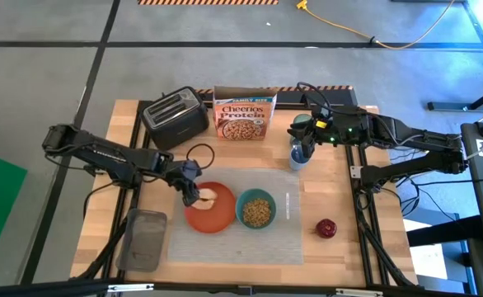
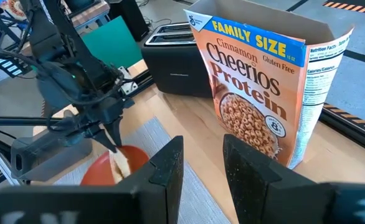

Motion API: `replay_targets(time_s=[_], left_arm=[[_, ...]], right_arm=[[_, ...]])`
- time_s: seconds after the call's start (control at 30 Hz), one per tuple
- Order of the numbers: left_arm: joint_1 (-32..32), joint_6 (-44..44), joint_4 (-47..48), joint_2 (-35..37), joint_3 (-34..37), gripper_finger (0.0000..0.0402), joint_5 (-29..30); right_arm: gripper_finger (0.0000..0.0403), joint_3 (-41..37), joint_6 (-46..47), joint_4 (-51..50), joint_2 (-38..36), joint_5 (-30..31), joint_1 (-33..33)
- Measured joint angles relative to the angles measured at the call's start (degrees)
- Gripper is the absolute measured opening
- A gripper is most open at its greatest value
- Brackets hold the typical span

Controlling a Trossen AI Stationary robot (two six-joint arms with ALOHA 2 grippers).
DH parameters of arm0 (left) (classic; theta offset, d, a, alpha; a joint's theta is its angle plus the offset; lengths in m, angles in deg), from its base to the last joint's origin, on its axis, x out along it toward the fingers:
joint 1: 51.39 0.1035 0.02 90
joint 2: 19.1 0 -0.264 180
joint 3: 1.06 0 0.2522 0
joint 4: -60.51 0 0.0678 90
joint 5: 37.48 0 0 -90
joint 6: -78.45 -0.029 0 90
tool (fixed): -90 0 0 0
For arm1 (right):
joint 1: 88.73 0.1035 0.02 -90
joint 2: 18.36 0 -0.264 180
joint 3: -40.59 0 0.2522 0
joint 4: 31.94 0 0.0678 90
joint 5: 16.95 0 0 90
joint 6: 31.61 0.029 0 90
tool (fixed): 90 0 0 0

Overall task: Arrange a breakfast setting
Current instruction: Put the toasted bread on the orange plate, then put the red apple on the orange plate

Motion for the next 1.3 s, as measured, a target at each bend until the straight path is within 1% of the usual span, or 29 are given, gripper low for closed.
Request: replay_targets(time_s=[0.2, 0.37, 0.5, 0.63, 0.7, 0.83, 0.97, 1.07, 1.13, 1.2, 1.3], left_arm=[[0.96, -0.06, -0.11, 0.0, 0.04, 0.0125, -0.05], [2.36, -0.23, 0.06, 0.01, -2.04, 0.0177, 0.02], [3.9, -2.81, 0.33, 0.35, -5.94, 0.0203, 0.48], [4.12, -7.87, -0.16, 0.37, -11.87, 0.0209, 3.4], [4.12, -10.4, -1.17, 0.37, -14.5, 0.0207, 5.02], [4.12, -12.83, -3.15, 0.4, -18.77, 0.0205, 9.35], [4.12, -16.51, -5.34, 0.44, -20.26, 0.0205, 13.09], [4.12, -16.71, -5.03, 0.44, -20.26, 0.0205, 15.56], [4.12, -16.42, -4.66, 0.43, -20.26, 0.0205, 16.1], [4.12, -16.3, -4.68, 0.42, -20.26, 0.0205, 16.92], [4.1, -15.28, -4.7, 0.42, -20.26, 0.0205, 17.96]], right_arm=[[0.0118, -0.01, -0.01, -0.06, 0.0, 2.05, 0.0], [0.0156, -0.02, -0.04, -1.97, 0.0, 4.01, 0.0], [0.0191, -0.02, 0.0, -7.51, 0.0, 8.66, 0.0], [0.0211, -0.04, 0.0, -13.8, 0.0, 11.61, -0.44], [0.0213, -0.04, 1.07, -16.43, 0.0, 10.23, -2.09], [0.0206, -0.04, 9.08, -23.0, 0.0, 1.69, -5.76], [0.0191, -0.06, 17.57, -33.74, 0.0, -2.93, -5.27], [0.0178, -0.07, 22.94, -40.32, -0.01, -4.26, -1.45], [0.0172, -0.07, 26.94, -42.67, 0.0, -4.83, 1.9], [0.0167, -0.09, 31.06, -43.2, 0.0, -5.14, 5.84], [0.0166, -1.77, 37.05, -41.31, -0.06, -5.9, 12.66]])
